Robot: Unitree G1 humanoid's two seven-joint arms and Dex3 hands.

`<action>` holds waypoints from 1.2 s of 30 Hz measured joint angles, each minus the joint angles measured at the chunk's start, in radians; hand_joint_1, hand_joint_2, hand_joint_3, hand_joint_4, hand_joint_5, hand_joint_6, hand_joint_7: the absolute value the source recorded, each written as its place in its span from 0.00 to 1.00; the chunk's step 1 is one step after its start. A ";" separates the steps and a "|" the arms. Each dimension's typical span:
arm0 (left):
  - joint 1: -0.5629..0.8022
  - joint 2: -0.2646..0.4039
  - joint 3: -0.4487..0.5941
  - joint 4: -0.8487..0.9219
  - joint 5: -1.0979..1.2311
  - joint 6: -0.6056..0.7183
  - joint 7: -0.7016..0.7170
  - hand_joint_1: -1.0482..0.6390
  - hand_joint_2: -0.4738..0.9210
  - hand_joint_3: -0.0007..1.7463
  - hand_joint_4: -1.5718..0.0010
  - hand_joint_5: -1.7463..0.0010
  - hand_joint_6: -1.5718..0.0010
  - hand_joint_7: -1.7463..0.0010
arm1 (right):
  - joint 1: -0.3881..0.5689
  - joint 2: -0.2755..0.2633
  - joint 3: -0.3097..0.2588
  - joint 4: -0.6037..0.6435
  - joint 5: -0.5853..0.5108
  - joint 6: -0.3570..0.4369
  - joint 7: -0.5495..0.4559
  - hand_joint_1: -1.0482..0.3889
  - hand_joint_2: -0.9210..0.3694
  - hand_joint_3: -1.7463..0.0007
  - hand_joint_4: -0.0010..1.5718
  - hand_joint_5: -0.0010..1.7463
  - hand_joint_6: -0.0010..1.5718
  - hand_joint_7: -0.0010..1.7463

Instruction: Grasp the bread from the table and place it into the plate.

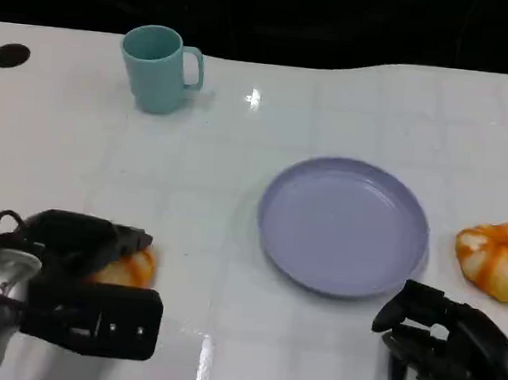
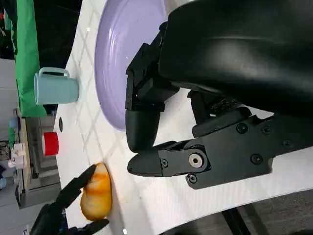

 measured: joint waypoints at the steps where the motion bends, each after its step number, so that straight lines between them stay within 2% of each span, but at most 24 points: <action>1: -0.001 -0.004 0.003 0.007 -0.007 -0.004 0.021 0.50 0.70 0.64 0.51 0.06 0.47 0.30 | 0.000 0.000 0.000 -0.001 0.000 0.000 0.000 0.36 0.00 0.84 0.42 1.00 0.43 0.79; 2: -0.001 -0.007 0.005 0.013 -0.011 -0.012 0.048 0.51 0.68 0.68 0.51 0.02 0.54 0.15 | 0.000 0.000 0.000 -0.001 0.000 0.000 0.000 0.36 0.00 0.84 0.42 1.00 0.43 0.79; 4: -0.001 -0.009 0.005 0.025 -0.013 -0.030 0.094 0.50 0.71 0.72 0.53 0.01 0.60 0.05 | 0.001 0.000 0.000 -0.001 0.000 0.000 0.000 0.36 0.00 0.84 0.42 1.00 0.43 0.79; 6: -0.001 -0.011 0.005 0.039 -0.020 -0.045 0.118 0.50 0.75 0.74 0.54 0.00 0.64 0.01 | 0.001 0.000 0.000 -0.001 0.000 0.000 0.000 0.38 0.00 0.84 0.43 1.00 0.43 0.79; 11: 0.000 -0.017 0.005 0.063 -0.038 -0.070 0.142 0.50 0.75 0.75 0.55 0.00 0.65 0.00 | 0.000 0.000 0.000 -0.001 0.000 0.000 0.000 0.38 0.00 0.84 0.43 1.00 0.43 0.80; 17: 0.010 -0.027 0.017 0.107 -0.077 -0.143 0.236 0.51 0.68 0.86 0.53 0.00 0.62 0.00 | 0.000 0.000 0.000 0.002 0.001 -0.002 0.001 0.38 0.00 0.84 0.42 1.00 0.42 0.80; 23: 0.018 -0.058 0.026 0.160 -0.109 -0.239 0.359 0.52 0.67 0.92 0.51 0.00 0.62 0.00 | -0.001 0.000 -0.001 0.004 0.001 -0.001 0.002 0.38 0.00 0.85 0.42 1.00 0.42 0.80; 28: 0.018 -0.069 0.033 0.177 -0.111 -0.300 0.420 0.50 0.66 0.94 0.52 0.00 0.62 0.00 | -0.002 -0.001 -0.001 0.009 0.001 -0.008 0.004 0.38 0.00 0.84 0.42 1.00 0.42 0.80; 36: 0.014 -0.075 0.043 0.151 -0.125 -0.333 0.423 0.51 0.65 0.94 0.52 0.00 0.62 0.00 | -0.010 -0.001 -0.002 0.025 0.001 -0.022 0.006 0.37 0.00 0.84 0.42 1.00 0.42 0.80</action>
